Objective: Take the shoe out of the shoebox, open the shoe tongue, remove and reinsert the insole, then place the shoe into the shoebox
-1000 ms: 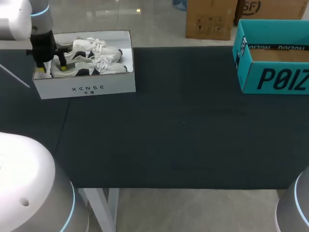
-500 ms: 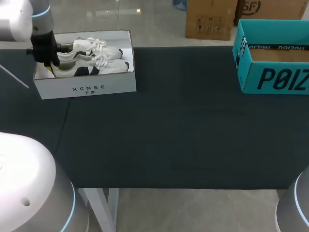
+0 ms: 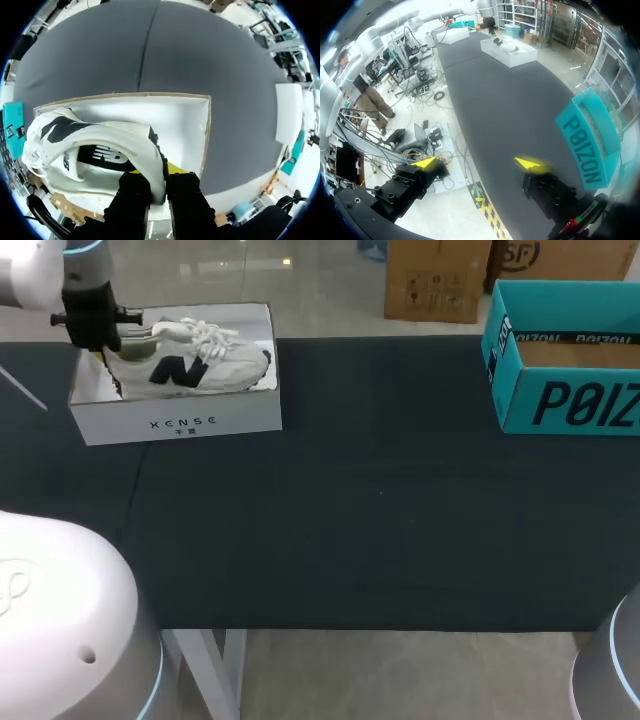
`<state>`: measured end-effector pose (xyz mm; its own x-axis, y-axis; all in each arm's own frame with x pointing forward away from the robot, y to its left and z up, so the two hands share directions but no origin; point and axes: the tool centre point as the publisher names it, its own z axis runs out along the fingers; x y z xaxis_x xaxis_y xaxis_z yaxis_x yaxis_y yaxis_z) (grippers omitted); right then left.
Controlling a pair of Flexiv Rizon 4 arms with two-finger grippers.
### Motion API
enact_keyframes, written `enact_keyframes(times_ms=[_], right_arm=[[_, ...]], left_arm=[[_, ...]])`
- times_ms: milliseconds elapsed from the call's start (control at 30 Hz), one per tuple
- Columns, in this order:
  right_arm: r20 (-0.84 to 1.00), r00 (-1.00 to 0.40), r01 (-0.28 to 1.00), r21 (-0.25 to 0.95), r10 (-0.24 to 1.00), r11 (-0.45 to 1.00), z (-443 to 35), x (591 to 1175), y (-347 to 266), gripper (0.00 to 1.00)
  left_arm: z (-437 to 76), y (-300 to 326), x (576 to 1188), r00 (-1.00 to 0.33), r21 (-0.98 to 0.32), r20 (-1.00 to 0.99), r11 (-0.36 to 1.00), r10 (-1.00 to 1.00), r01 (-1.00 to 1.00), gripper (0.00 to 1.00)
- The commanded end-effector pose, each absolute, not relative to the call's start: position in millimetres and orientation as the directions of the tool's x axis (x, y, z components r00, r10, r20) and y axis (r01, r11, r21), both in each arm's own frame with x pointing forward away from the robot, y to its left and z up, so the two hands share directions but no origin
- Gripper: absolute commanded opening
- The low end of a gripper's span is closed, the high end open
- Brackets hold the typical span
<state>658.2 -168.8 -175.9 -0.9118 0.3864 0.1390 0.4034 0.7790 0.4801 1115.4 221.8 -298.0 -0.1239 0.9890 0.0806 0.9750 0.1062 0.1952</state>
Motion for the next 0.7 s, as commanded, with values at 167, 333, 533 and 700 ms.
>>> enact_keyframes(times_ms=[167,333,533,700], right_arm=[[0.138,-0.911,0.404,0.478,0.388,0.780,-176.8,658.0,-168.9,1.00],[0.138,-0.911,0.404,0.478,0.388,0.780,-176.8,658.0,-168.9,1.00],[0.138,-0.911,0.404,0.478,0.388,0.780,-176.8,658.0,-168.9,1.00],[0.138,-0.911,0.404,0.478,0.388,0.780,-176.8,658.0,-168.9,1.00]], left_arm=[[-206.6,182.9,1072.9,-0.150,0.336,0.081,0.115,0.985,0.935,0.00],[-187.2,143.2,1054.3,-0.142,0.367,0.082,0.103,0.986,0.925,0.00],[-193.7,81.8,1023.6,-0.087,0.340,0.089,0.051,0.992,0.939,0.00],[-219.4,29.6,1002.0,-0.037,0.279,0.106,0.006,0.994,0.960,0.00]])
